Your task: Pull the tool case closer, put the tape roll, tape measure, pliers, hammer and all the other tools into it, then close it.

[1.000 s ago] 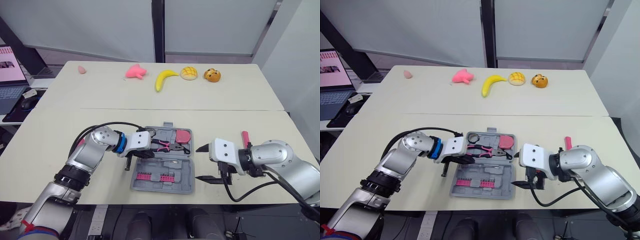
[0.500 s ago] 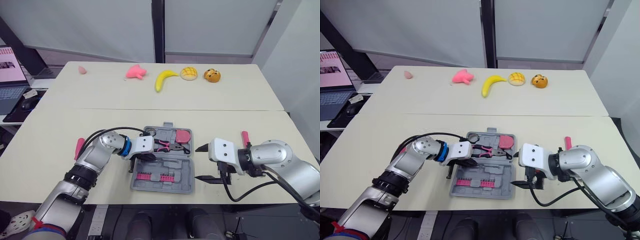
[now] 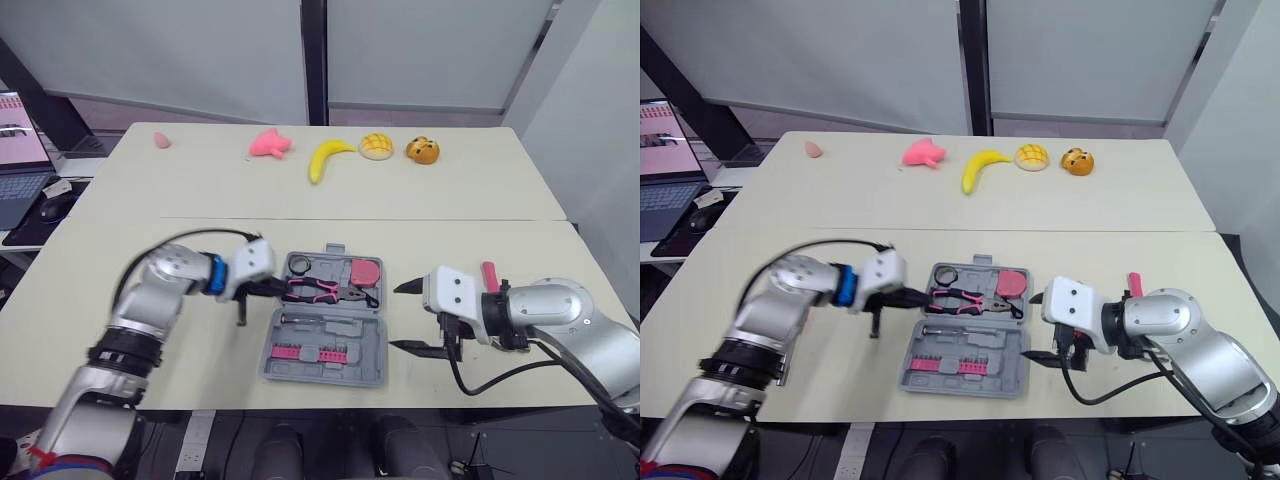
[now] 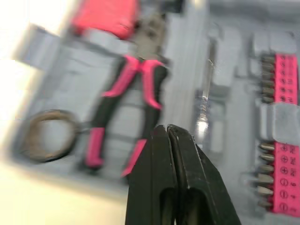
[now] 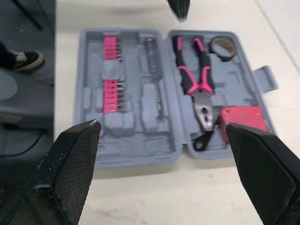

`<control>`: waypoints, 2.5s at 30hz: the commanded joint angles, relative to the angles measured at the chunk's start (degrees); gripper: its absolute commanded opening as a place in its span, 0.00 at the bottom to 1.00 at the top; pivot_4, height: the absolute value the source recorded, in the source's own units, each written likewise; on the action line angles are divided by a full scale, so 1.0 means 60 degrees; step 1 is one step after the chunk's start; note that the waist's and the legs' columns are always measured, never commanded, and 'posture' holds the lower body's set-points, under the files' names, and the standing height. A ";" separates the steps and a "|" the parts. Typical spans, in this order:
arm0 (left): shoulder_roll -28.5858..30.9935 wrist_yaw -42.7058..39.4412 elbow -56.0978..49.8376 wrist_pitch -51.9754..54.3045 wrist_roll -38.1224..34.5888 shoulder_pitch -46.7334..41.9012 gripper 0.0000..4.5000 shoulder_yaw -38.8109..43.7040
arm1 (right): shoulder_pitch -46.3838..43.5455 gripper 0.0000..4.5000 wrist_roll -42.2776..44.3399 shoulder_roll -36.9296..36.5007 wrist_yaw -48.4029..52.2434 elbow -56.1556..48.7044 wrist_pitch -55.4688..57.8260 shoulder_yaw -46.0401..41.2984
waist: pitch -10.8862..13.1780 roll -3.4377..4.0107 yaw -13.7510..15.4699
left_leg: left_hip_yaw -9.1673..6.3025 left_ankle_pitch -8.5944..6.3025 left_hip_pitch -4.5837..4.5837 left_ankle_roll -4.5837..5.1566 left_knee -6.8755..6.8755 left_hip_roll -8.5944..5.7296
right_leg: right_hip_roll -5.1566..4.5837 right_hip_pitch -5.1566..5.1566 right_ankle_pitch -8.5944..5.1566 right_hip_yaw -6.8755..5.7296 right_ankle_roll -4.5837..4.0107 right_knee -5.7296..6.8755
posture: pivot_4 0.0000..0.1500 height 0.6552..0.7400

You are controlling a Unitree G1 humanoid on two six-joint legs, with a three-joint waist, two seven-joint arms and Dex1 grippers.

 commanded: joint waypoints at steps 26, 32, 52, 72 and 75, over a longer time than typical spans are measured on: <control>0.1262 0.2043 0.1286 0.1256 -0.2316 0.7570 0.99 0.7075 | 0.7662 1.00 -0.0325 0.0324 0.0208 0.2581 -0.3027 -0.7422 | -0.0011 -0.0018 0.0011 | 0.0021 -0.0003 0.0035 -0.0002 -0.0019 0.0007 | -0.0005 0.0011 -0.0050 0.0009 0.0010 0.0002 | 1.00 0.83; 0.1157 0.2157 0.1229 0.1430 -0.2366 0.7811 0.99 0.7131 | 0.7703 1.00 -0.0331 0.0229 0.0187 0.2743 -0.3135 -0.7302 | -0.0014 -0.0020 0.0007 | 0.0025 -0.0004 0.0039 -0.0002 -0.0020 0.0007 | -0.0005 0.0011 -0.0058 0.0013 -0.0005 0.0002 | 1.00 0.83; 0.1098 -0.0498 -0.3595 0.0520 -0.3375 0.6038 0.99 0.4048 | 0.7328 1.00 -0.0441 0.0873 -0.0600 0.1547 -0.3336 -0.6830 | -0.0023 -0.0020 0.0036 | 0.0031 -0.0005 0.0032 -0.0005 -0.0022 0.0004 | -0.0009 0.0015 -0.0038 0.0018 0.0031 -0.0001 | 1.00 0.83; 0.0217 -0.1961 -0.4272 0.0158 -0.3853 0.2414 0.99 0.1243 | 0.5082 1.00 -0.0511 0.2151 -0.4365 0.0163 0.0890 -0.4710 | -0.0027 -0.0005 -0.0030 | 0.0028 -0.0003 0.0032 -0.0002 -0.0010 0.0005 | 0.0006 0.0016 -0.0034 0.0024 0.0034 0.0007 | 1.00 0.83; 0.0159 -0.1910 -0.4297 0.0186 -0.3827 0.2358 0.99 0.1154 | 0.3973 1.00 -0.0807 0.2562 -0.5301 0.0949 0.1730 -0.4448 | -0.0026 -0.0002 -0.0026 | 0.0025 -0.0003 0.0028 -0.0002 -0.0007 0.0003 | 0.0006 0.0015 -0.0022 0.0025 0.0016 0.0006 | 1.00 0.83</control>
